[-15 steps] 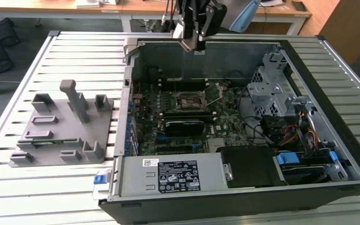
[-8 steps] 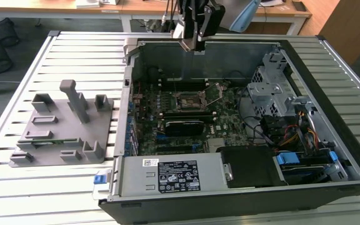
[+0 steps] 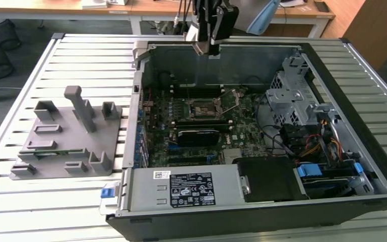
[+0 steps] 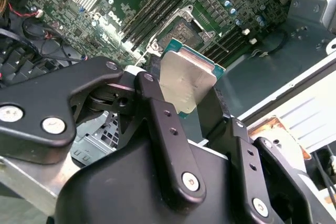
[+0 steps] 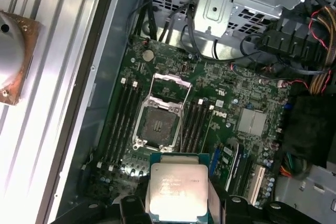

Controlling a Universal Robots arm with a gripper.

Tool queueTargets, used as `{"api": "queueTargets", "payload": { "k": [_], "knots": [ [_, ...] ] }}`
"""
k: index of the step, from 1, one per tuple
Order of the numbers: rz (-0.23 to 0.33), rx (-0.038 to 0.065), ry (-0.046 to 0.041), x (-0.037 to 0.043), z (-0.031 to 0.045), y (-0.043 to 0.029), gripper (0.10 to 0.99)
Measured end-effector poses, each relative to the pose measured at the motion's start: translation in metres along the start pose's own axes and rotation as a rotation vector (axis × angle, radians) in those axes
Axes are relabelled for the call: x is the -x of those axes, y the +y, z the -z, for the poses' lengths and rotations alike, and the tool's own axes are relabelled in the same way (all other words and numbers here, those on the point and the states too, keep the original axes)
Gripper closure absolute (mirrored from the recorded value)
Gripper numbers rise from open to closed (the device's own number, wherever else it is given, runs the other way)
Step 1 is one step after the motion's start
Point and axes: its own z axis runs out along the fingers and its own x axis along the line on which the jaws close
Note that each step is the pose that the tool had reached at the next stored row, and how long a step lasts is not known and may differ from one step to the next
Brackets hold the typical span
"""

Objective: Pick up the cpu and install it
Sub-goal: 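Place the cpu into insertion slot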

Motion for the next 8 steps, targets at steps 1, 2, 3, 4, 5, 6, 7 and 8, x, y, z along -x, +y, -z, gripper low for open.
{"api": "queueTargets", "payload": {
  "k": [1,2,3,4,5,6,7,8],
  "knots": [
    [-0.015,-0.001,0.0001,0.0000,-0.0001,0.0000,0.561],
    [-0.029,-0.001,0.0001,0.0000,-0.0003,0.0000,0.561],
    [-0.037,-0.002,0.0000,0.0000,-0.0004,0.0000,0.561],
    [-0.045,-0.002,0.0000,0.0000,-0.0006,0.0000,0.561],
    [-0.056,-0.003,0.0001,-0.0001,-0.0008,0.0000,0.561],
    [-0.069,-0.003,0.0001,-0.0001,-0.0011,0.0000,0.561],
    [-0.080,-0.003,0.0002,-0.0001,-0.0015,0.0000,0.561],
    [-0.091,-0.004,0.0002,-0.0001,-0.0019,0.0000,0.561]
  ]
}}
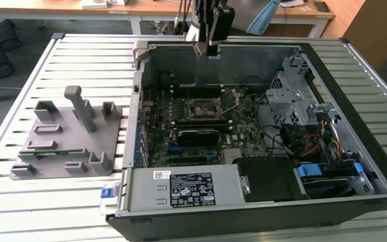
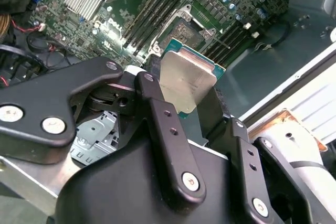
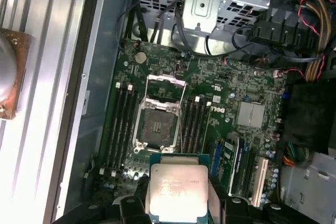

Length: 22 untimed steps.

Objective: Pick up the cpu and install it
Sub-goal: 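Place the cpu into insertion slot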

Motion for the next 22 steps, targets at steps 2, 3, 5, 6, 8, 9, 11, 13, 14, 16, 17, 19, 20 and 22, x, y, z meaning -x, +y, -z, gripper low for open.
{"api": "queueTargets", "payload": {
  "k": [2,3,5,6,8,9,11,13,14,16,17,19,20,22],
  "knots": [
    [-0.025,-0.001,0.0000,0.0000,-0.0008,0.0000,0.561],
    [-0.037,-0.001,0.0000,-0.0001,-0.0011,0.0000,0.561],
    [-0.056,-0.001,0.0000,-0.0001,-0.0017,-0.0001,0.561],
    [-0.064,-0.001,0.0000,-0.0001,-0.0021,-0.0001,0.561],
    [-0.073,0.004,-0.0010,-0.0001,-0.0030,-0.0001,0.561],
    [-0.078,0.008,-0.0015,-0.0002,-0.0037,-0.0001,0.561],
    [-0.087,0.012,-0.0021,-0.0002,-0.0053,-0.0001,0.561],
    [-0.090,0.014,0.0046,-0.0003,-0.0069,-0.0002,0.561],
    [-0.090,0.014,0.0102,-0.0004,-0.0078,-0.0002,0.561],
    [-0.090,0.016,0.0201,-0.0005,-0.0101,-0.0002,0.561],
    [-0.090,0.016,0.0263,-0.0005,-0.0109,-0.0002,0.561],
    [-0.090,0.018,0.0391,-0.0006,-0.0129,-0.0001,0.561],
    [-0.091,0.018,0.0430,-0.0007,-0.0142,-0.0001,0.561],
    [-0.091,0.019,0.0504,-0.0007,-0.0169,0.0000,0.561]
  ]
}}
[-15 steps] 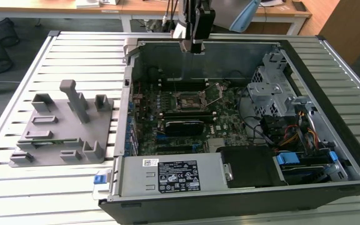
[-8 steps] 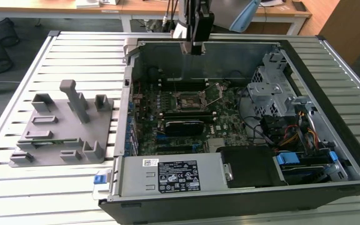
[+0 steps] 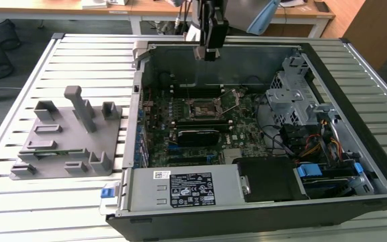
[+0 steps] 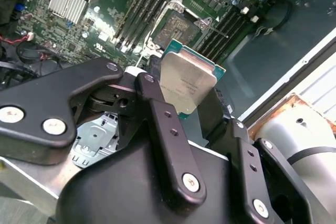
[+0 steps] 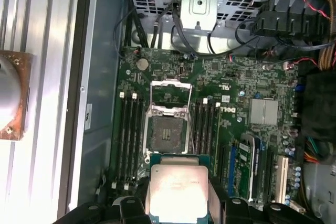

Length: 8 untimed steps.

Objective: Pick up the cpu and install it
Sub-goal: 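Place the cpu into insertion slot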

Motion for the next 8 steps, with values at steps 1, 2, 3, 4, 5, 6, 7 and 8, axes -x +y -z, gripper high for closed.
{"api": "queueTargets", "payload": {
  "k": [1,2,3,4,5,6,7,8],
  "knots": [
    [0.000,0.000,0.0004,0.0000,-0.0017,0.0000,0.561],
    [0.000,0.001,0.0003,0.0000,-0.0033,0.0001,0.561],
    [0.002,0.001,0.0001,-0.0001,-0.0050,0.0009,0.561],
    [0.004,0.001,-0.0007,-0.0004,-0.0066,0.0019,0.561],
    [0.004,0.001,-0.0021,-0.0006,-0.0086,0.0025,0.561],
    [0.004,0.001,-0.0035,-0.0009,-0.0105,0.0026,0.561],
    [0.004,0.001,-0.0053,-0.0012,-0.0122,0.0027,0.561],
    [0.004,0.001,-0.0075,-0.0015,-0.0139,0.0027,0.561]
  ]
}}
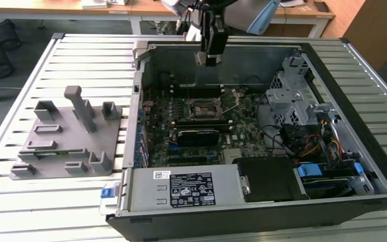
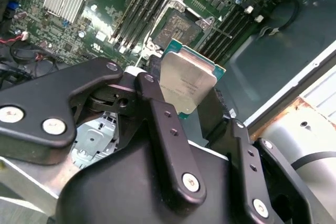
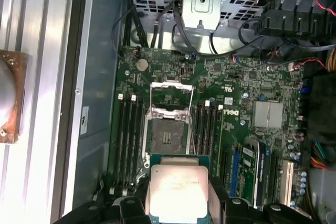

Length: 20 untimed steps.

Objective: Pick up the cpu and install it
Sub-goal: 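Place the cpu into insertion slot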

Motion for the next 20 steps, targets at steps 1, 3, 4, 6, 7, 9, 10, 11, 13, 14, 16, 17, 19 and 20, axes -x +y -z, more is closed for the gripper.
{"api": "queueTargets", "payload": {
  "k": [1,3,4,6,7,9,10,11,13,14,16,17,19,20],
  "knots": [
    [0.000,0.001,-0.0013,-0.0001,-0.0011,0.0001,0.561],
    [0.000,0.002,-0.0017,-0.0001,-0.0024,0.0001,0.561],
    [0.000,0.003,-0.0017,-0.0001,-0.0029,0.0001,0.561],
    [0.000,0.003,-0.0023,-0.0001,-0.0035,0.0001,0.561],
    [0.000,0.003,-0.0025,-0.0001,-0.0040,0.0001,0.561],
    [0.000,0.004,-0.0025,-0.0001,-0.0054,0.0001,0.561],
    [0.000,0.004,-0.0026,-0.0001,-0.0061,0.0001,0.561],
    [0.000,0.004,-0.0026,-0.0001,-0.0068,0.0001,0.561],
    [0.000,0.004,-0.0027,-0.0001,-0.0082,0.0004,0.561],
    [0.000,0.003,-0.0027,-0.0001,-0.0089,0.0008,0.561],
    [0.000,0.003,-0.0027,0.0000,-0.0104,0.0023,0.561],
    [0.000,0.004,-0.0025,0.0000,-0.0112,0.0031,0.561],
    [0.000,0.004,-0.0025,-0.0003,-0.0128,0.0037,0.561],
    [0.000,0.004,-0.0026,-0.0005,-0.0136,0.0038,0.561]
  ]
}}
